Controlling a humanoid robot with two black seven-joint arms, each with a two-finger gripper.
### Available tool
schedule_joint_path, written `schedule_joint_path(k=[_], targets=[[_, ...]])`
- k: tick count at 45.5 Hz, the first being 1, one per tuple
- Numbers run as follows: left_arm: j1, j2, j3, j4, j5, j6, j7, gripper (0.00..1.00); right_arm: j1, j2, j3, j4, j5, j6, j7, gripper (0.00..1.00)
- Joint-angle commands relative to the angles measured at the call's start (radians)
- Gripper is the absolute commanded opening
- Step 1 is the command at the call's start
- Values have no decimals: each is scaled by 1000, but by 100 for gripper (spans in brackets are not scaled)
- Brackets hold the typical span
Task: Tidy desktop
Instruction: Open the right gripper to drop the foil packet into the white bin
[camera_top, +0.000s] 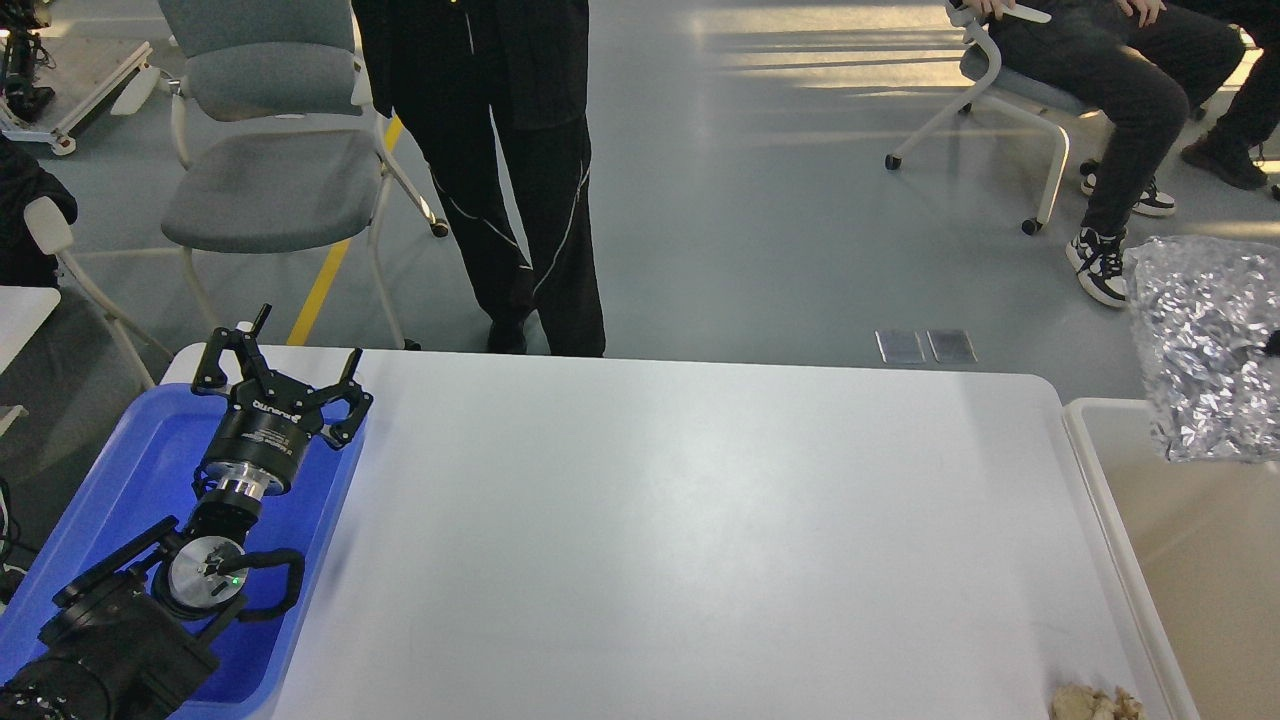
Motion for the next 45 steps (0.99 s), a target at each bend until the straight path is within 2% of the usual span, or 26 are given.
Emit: schedule_joint_path(k=[1, 16, 24, 40, 45], targets=[[0, 0, 0, 0, 0, 0, 0, 100, -191, 68, 2, -151, 313, -60, 25, 0], [0, 0, 0, 0, 0, 0, 0, 100, -384, 176, 40, -274, 574, -123, 23, 0], [0, 0, 0, 0, 0, 0, 0, 100, -535, 306, 90, -435, 677, -146, 22, 0], [0, 0, 0, 0, 0, 0, 0, 100, -745, 527, 311, -694, 718, -146, 3, 0], [0, 0, 0, 0, 0, 0, 0, 100, -785, 584, 359, -786, 720, -146, -15, 0]])
